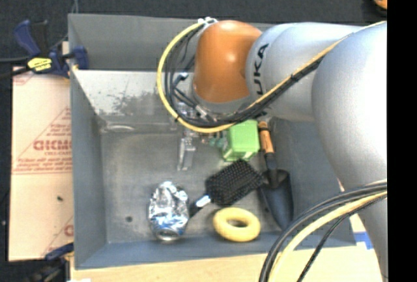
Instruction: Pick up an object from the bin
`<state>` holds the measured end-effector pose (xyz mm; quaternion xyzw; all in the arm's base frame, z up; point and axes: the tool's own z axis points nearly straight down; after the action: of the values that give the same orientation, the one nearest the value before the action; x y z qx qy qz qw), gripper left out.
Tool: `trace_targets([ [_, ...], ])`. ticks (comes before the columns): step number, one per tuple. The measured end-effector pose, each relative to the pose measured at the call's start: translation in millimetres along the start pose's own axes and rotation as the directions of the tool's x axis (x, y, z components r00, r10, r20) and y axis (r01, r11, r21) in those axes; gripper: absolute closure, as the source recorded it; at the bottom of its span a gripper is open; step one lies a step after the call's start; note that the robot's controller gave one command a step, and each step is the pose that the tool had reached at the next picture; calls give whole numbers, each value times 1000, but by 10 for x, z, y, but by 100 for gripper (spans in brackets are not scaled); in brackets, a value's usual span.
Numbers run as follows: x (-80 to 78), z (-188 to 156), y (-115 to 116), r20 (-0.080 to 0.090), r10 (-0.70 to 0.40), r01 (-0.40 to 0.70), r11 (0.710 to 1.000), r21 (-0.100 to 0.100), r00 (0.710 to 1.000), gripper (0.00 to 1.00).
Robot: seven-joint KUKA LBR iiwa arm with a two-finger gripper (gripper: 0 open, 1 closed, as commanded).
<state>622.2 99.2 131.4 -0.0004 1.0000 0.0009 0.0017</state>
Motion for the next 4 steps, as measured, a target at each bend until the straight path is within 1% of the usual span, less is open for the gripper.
trace_targets([
  [1, 669, 607, 271, -2, -426, 426, 905, -2, 905, 0],
  [2, 434, 31, 415, 6, -622, 622, 783, 3, 783, 0],
  [3, 1165, 309, -379, -2, -458, 458, 889, -2, 889, 0],
  [4, 1065, 579, 759, 9, -762, 762, 647, 5, 647, 0],
])
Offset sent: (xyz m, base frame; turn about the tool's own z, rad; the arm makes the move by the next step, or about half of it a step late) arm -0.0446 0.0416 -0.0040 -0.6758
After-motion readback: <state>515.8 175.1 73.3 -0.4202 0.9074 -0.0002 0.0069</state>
